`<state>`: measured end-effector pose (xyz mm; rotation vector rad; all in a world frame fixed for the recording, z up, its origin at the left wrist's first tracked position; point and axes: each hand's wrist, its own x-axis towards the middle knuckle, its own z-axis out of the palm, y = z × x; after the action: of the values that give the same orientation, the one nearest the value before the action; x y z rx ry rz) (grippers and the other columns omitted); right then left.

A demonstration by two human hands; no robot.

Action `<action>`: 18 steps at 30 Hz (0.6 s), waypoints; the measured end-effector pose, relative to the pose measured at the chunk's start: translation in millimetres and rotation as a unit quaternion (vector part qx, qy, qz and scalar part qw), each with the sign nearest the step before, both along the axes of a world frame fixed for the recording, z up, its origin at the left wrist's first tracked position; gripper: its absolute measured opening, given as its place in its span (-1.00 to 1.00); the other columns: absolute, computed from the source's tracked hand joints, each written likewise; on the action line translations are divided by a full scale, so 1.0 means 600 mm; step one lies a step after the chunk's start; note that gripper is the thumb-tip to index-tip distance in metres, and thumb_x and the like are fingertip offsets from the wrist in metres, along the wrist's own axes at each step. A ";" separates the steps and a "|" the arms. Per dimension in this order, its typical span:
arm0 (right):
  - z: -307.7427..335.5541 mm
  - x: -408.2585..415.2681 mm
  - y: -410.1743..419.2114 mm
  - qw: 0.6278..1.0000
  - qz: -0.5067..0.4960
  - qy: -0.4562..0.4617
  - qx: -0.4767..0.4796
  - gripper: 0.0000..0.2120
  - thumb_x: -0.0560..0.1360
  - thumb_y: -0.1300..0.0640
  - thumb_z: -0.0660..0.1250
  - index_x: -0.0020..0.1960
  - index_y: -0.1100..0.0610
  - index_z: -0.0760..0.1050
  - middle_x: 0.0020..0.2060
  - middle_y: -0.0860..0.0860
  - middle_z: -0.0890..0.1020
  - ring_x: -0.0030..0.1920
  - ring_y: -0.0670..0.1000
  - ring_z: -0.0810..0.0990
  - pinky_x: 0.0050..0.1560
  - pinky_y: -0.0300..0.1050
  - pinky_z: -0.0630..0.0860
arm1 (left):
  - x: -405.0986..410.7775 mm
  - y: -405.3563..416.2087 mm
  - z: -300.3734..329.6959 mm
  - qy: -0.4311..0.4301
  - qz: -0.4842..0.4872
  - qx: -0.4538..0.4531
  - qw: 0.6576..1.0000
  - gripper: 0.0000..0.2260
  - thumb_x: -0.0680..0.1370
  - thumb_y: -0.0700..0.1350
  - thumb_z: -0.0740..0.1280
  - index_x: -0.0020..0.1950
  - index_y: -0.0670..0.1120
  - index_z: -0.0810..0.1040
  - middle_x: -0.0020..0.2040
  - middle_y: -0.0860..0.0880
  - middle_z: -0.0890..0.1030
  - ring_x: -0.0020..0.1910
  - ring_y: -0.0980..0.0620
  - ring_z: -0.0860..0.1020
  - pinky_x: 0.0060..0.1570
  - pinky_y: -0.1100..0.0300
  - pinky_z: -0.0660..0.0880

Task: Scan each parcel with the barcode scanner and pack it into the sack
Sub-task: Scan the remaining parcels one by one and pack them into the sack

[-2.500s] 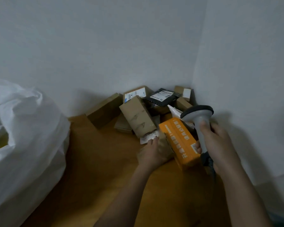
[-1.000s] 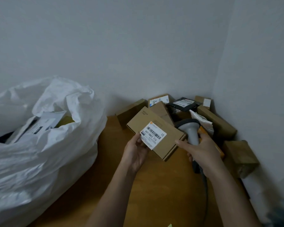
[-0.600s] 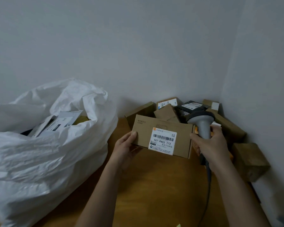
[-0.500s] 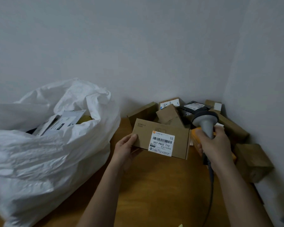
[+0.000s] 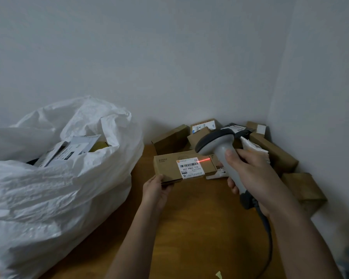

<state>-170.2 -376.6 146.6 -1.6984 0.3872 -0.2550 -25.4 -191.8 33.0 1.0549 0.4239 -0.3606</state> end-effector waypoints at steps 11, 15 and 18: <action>0.034 -0.021 0.001 1.000 0.001 -0.019 0.022 -0.74 0.61 -0.06 0.20 0.02 0.09 0.57 -0.41 0.06 0.58 -0.46 -0.09 0.52 -0.41 -0.16 0.48 | -0.002 0.000 0.008 0.020 0.048 -0.029 0.998 -0.59 0.66 -0.25 0.17 0.50 -0.22 0.22 0.22 -0.27 0.51 0.22 -0.22 0.53 0.11 -0.07 0.52; 0.033 -0.017 0.002 0.999 -0.014 -0.037 0.016 -0.73 0.61 -0.11 0.19 0.01 0.04 0.56 -0.48 0.01 0.59 -0.48 -0.09 0.53 -0.42 -0.18 0.47 | -0.005 -0.005 0.024 0.003 0.049 -0.026 0.998 -0.59 0.65 -0.25 0.20 0.50 -0.21 0.25 0.28 -0.27 0.50 0.22 -0.21 0.54 0.10 -0.06 0.56; 0.029 -0.005 0.006 0.997 -0.053 -0.050 0.025 -0.75 0.61 -0.14 0.17 -0.02 -0.01 0.52 -0.50 -0.01 0.59 -0.51 -0.11 0.53 -0.44 -0.20 0.45 | -0.003 -0.009 0.061 -0.059 0.071 -0.011 0.996 -0.60 0.62 -0.24 0.25 0.46 -0.16 0.31 0.25 -0.22 0.52 0.12 -0.12 0.59 -0.03 0.05 0.61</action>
<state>-173.2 -372.9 164.0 -1.6107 0.4065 -0.4046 -27.0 -197.5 69.9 1.0122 0.3853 -0.1753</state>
